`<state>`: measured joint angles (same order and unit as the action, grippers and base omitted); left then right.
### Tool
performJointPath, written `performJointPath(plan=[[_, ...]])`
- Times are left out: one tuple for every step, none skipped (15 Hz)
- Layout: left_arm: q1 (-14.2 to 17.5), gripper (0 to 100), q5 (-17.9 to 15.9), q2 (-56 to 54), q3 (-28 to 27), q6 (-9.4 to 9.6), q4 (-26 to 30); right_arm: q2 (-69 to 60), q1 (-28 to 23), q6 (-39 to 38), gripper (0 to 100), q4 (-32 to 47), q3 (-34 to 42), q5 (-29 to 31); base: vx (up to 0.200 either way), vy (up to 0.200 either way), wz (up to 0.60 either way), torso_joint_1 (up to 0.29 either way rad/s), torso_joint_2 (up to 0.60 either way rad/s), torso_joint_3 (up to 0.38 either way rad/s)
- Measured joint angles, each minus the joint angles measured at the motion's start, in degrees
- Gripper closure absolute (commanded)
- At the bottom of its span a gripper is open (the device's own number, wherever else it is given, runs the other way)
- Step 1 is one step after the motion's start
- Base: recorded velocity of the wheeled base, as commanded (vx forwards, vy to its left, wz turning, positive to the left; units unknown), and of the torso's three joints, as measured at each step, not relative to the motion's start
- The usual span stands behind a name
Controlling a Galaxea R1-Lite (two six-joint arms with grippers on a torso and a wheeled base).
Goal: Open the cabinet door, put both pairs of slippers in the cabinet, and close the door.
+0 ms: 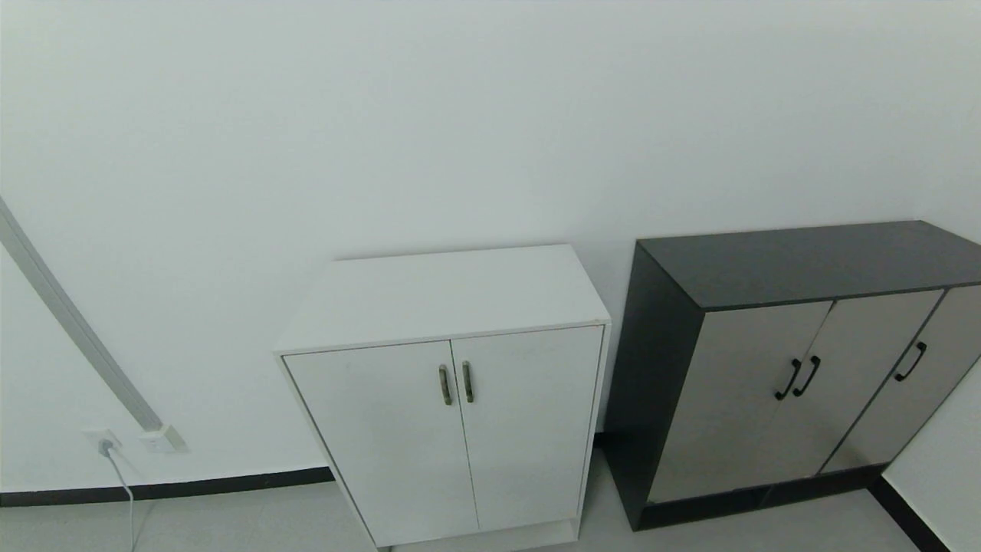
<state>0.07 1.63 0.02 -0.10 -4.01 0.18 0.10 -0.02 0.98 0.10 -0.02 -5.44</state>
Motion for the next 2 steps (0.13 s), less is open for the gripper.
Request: performJointPath(plan=[[0.0, 100, 0.0, 0.0, 0.0, -0.06, 0.0, 0.0, 0.0, -1.7, 100, -0.1, 0.0, 2.5, 0.0, 0.0, 0.0, 0.0, 0.0, 0.0], [0.0, 100, 0.0, 0.0, 0.0, -0.09, 0.0, -0.1, 0.0, -3.0, 100, -0.3, 0.0, 5.0, 0.0, 0.0, 0.0, 0.0, 0.0, 0.0]])
